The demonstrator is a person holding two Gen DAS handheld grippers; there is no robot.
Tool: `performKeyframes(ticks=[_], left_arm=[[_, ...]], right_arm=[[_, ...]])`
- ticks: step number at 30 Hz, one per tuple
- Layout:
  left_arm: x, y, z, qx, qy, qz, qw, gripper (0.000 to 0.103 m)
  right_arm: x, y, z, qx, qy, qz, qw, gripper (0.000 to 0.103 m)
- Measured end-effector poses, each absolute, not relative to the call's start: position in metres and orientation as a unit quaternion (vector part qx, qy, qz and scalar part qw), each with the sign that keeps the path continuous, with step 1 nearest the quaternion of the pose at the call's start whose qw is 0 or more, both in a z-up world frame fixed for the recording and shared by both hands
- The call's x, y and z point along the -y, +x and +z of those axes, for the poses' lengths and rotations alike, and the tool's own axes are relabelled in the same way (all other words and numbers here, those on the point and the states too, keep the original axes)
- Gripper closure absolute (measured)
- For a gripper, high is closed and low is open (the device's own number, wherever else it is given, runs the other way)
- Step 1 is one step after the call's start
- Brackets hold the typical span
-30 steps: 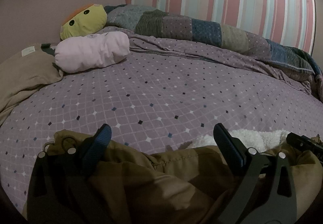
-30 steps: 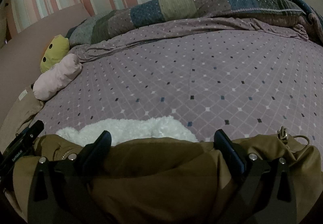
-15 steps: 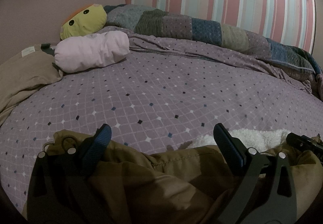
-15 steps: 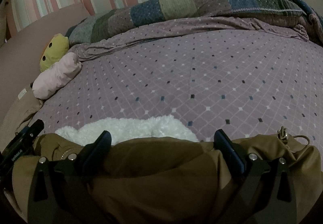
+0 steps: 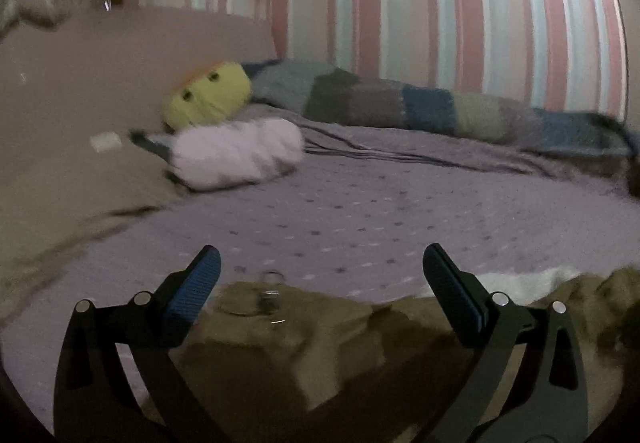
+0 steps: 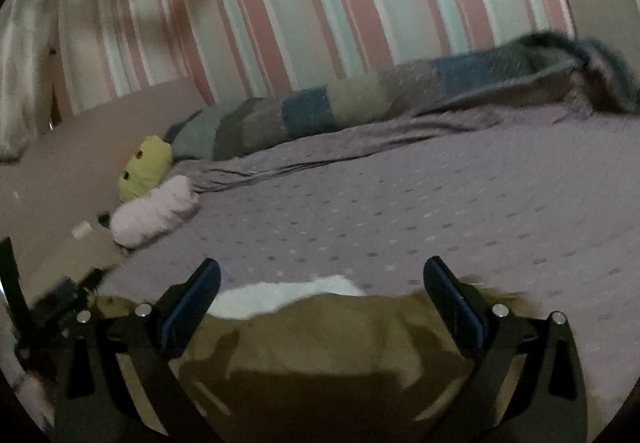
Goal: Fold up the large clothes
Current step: 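Open both tools and lift them off the folded jacket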
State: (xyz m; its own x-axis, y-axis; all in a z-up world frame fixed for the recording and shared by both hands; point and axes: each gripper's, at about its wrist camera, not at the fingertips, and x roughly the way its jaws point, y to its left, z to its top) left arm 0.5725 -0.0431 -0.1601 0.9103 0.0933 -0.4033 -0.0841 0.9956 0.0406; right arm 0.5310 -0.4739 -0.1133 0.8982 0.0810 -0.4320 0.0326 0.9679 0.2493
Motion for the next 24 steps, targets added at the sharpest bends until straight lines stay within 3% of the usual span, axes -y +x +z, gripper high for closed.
performKeyframes(ticks=[8, 13, 24], left_arm=[[0.021, 0.519, -0.165, -0.204, 0.088, 0.095, 0.970, 0.003], [-0.026, 0.538, -0.178, -0.269, 0.001, 0.085, 0.959, 0.003], [-0.043, 0.543, -0.197, -0.248, -0.031, 0.081, 0.965, 0.003]], right_arm=[[0.510, 0.461, -0.119, -0.263, 0.040, -0.071, 0.961, 0.002], [0.557, 0.470, -0.145, -0.289, 0.135, -0.070, 0.945, 0.002], [0.529, 0.489, -0.160, -0.290, 0.073, -0.079, 0.951, 0.002]])
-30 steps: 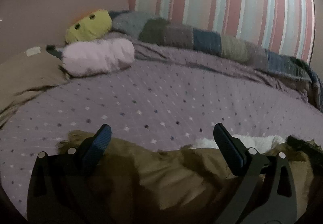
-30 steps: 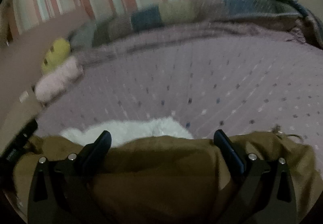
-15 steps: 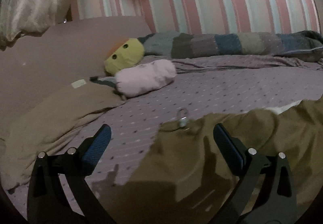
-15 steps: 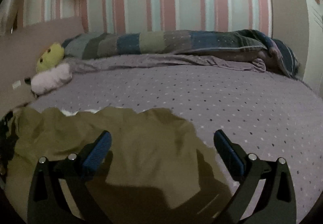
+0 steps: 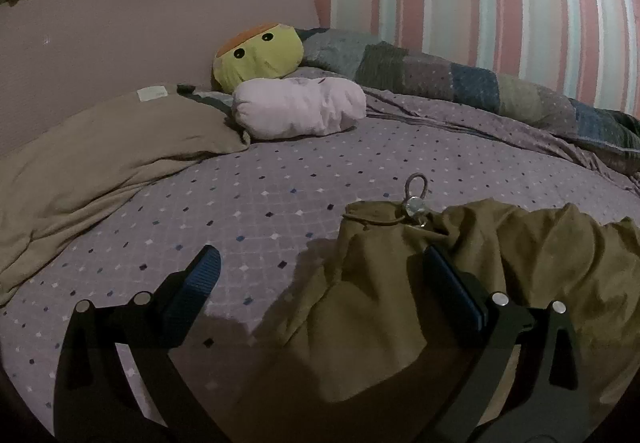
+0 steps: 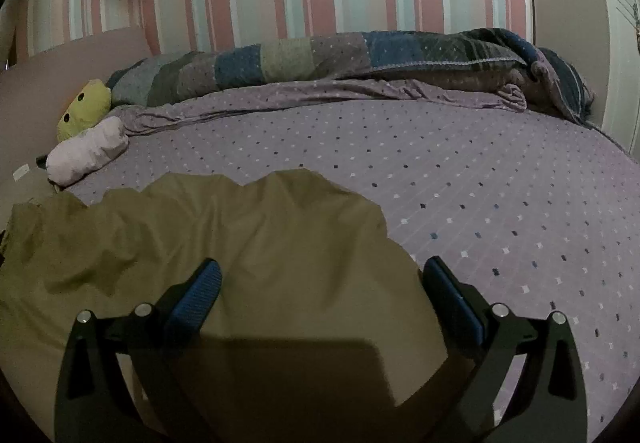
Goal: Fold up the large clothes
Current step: 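Open both tools and lift them off the folded jacket, then move both open tools over the folded olive jacket to its rounded edge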
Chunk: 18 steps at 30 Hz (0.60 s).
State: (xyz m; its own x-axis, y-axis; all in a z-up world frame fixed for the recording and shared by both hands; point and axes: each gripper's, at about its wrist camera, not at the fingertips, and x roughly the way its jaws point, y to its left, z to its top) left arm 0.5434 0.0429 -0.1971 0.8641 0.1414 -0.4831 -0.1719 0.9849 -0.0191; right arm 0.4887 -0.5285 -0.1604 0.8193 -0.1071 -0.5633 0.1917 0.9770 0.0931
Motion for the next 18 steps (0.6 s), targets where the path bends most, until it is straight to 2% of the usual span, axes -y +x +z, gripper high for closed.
performKeyframes(ticks=[6, 18], left_arm=[[-0.040, 0.543, -0.202, -0.245, -0.037, 0.072, 0.966, 0.003], [-0.032, 0.545, -0.203, -0.234, -0.038, 0.067, 0.969, 0.003]], right_arm=[[0.541, 0.487, -0.169, -0.283, 0.118, -0.061, 0.950, 0.002], [0.547, 0.493, -0.177, -0.289, 0.134, -0.052, 0.947, 0.002]])
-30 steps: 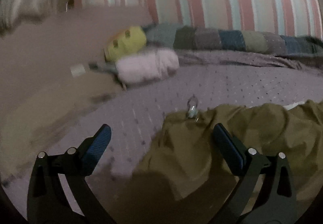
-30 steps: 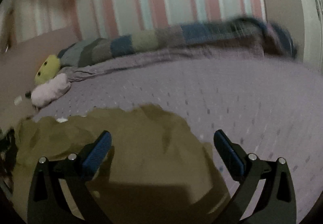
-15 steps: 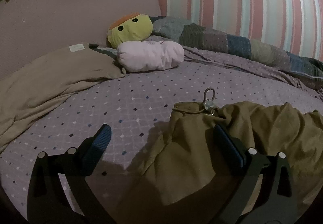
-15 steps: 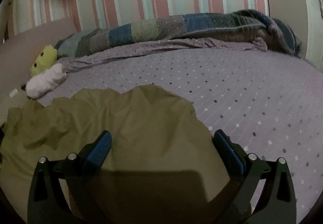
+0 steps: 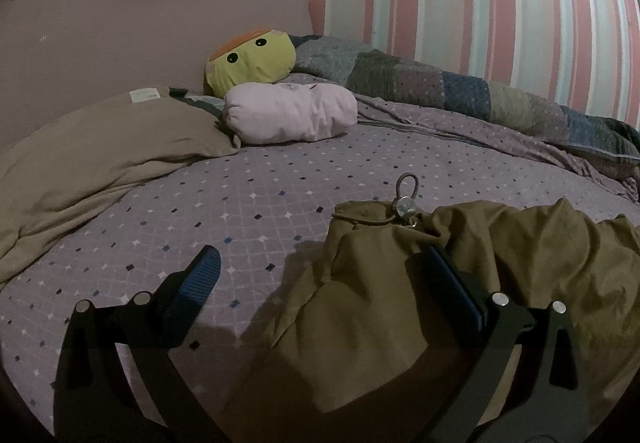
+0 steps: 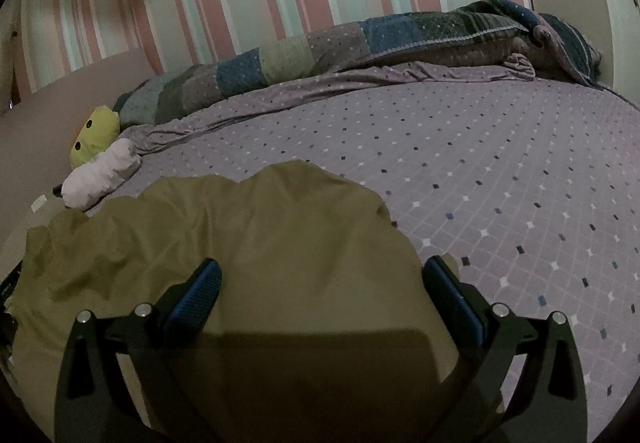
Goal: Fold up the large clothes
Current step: 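Move both open tools over the folded olive jacket to its rounded edge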
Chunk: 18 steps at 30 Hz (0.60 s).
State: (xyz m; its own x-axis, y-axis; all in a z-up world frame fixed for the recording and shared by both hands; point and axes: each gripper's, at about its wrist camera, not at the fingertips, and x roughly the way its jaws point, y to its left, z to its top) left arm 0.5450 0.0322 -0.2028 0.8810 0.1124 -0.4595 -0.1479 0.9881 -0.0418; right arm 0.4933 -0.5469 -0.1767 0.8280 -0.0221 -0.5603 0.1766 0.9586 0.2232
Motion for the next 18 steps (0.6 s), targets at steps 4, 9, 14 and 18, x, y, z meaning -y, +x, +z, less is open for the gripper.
performKeyframes(ticks=[4, 9, 14, 18], left_arm=[[-0.0296, 0.5457, -0.1985, -0.240, -0.031, 0.075, 0.967, 0.003], [-0.0294, 0.5414, -0.1966, -0.241, -0.022, 0.079, 0.967, 0.003], [-0.0317, 0.5437, -0.1983, -0.251, -0.024, 0.075, 0.965, 0.003], [-0.0329, 0.5436, -0.2007, -0.249, -0.027, 0.071, 0.966, 0.003]], right_arm=[[0.5468, 0.4946, -0.1766, -0.291, 0.133, -0.053, 0.946, 0.002], [0.5430, 0.4972, -0.1774, -0.295, 0.124, -0.060, 0.945, 0.002], [0.5411, 0.4974, -0.1774, -0.296, 0.119, -0.063, 0.946, 0.002], [0.5421, 0.4973, -0.1778, -0.294, 0.124, -0.060, 0.946, 0.002]])
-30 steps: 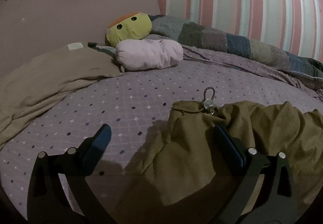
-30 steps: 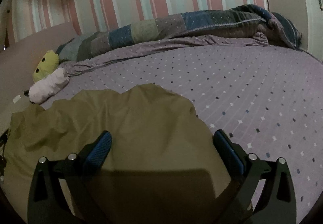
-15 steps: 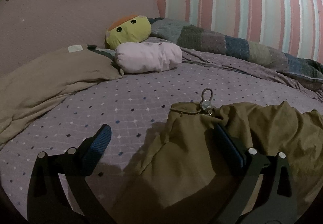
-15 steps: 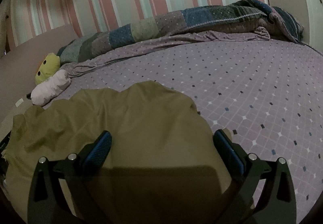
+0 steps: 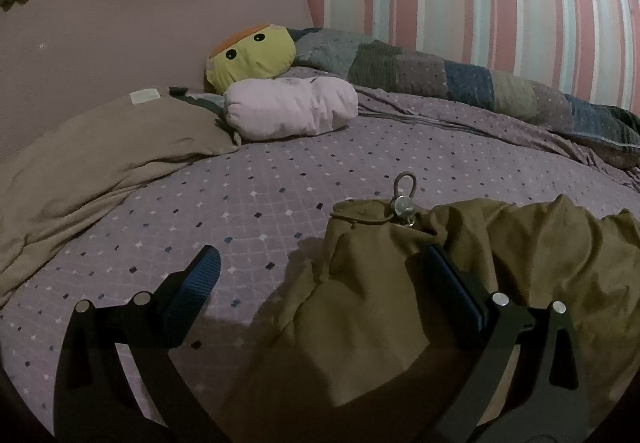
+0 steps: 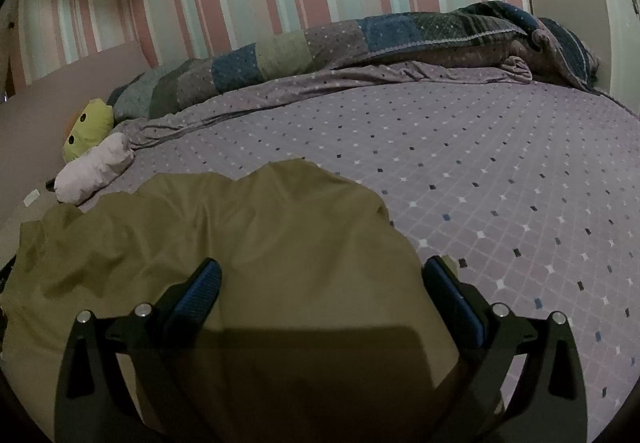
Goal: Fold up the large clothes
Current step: 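Move both open tools over the folded olive jacket to its rounded edge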
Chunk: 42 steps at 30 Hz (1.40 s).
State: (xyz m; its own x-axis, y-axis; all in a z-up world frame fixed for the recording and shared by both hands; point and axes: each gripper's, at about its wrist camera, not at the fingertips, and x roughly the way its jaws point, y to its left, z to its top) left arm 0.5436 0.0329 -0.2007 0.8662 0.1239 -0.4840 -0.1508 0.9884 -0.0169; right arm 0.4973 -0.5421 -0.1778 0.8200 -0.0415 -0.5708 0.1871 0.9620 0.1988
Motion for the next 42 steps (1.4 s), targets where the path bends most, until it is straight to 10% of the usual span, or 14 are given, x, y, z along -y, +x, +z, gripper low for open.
performKeyframes(ticks=[42], left_arm=[[-0.077, 0.394, -0.198, -0.420, 0.008, 0.021, 0.907, 0.003]], right_arm=[[0.593, 0.337, -0.158, -0.401, 0.186, -0.086, 0.893, 0.002]])
